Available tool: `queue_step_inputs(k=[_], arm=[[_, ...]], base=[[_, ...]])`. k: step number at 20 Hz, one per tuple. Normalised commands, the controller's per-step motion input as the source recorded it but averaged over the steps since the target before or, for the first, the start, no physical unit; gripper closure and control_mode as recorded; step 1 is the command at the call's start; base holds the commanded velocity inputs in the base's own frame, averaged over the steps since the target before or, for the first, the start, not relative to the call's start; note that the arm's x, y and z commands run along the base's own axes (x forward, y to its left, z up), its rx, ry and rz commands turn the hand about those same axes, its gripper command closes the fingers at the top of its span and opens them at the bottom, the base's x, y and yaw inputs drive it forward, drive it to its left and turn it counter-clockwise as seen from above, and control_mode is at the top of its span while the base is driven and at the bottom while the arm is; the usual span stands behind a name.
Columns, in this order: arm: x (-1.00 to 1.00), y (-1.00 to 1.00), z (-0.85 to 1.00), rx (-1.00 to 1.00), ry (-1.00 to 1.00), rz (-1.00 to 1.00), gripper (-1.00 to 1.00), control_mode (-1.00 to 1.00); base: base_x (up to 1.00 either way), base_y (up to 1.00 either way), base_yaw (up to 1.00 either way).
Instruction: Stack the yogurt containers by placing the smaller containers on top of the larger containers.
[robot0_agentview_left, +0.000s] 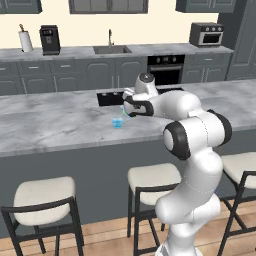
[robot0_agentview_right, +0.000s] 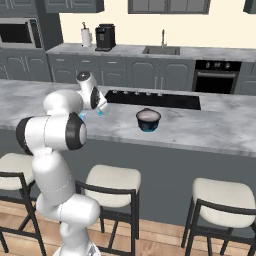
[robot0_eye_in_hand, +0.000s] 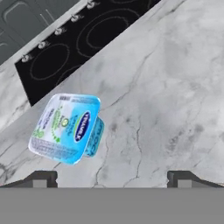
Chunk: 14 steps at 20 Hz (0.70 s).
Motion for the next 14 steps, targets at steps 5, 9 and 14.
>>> queue_step_inputs(k=[5,9,14], arm=[[0.13,0.00,-0.08,0.01,0.02,0.00,-1.00,-1.00],[0.18,-0.11,-0.32,0.10,0.03,0.00,-1.00,-1.00],[0.07,-0.12,-0.22,0.06,0.00,0.00,-1.00,-1.00]], base=[[0.00,0.00,0.00],[0.00,0.00,0.00],[0.00,0.00,0.00]])
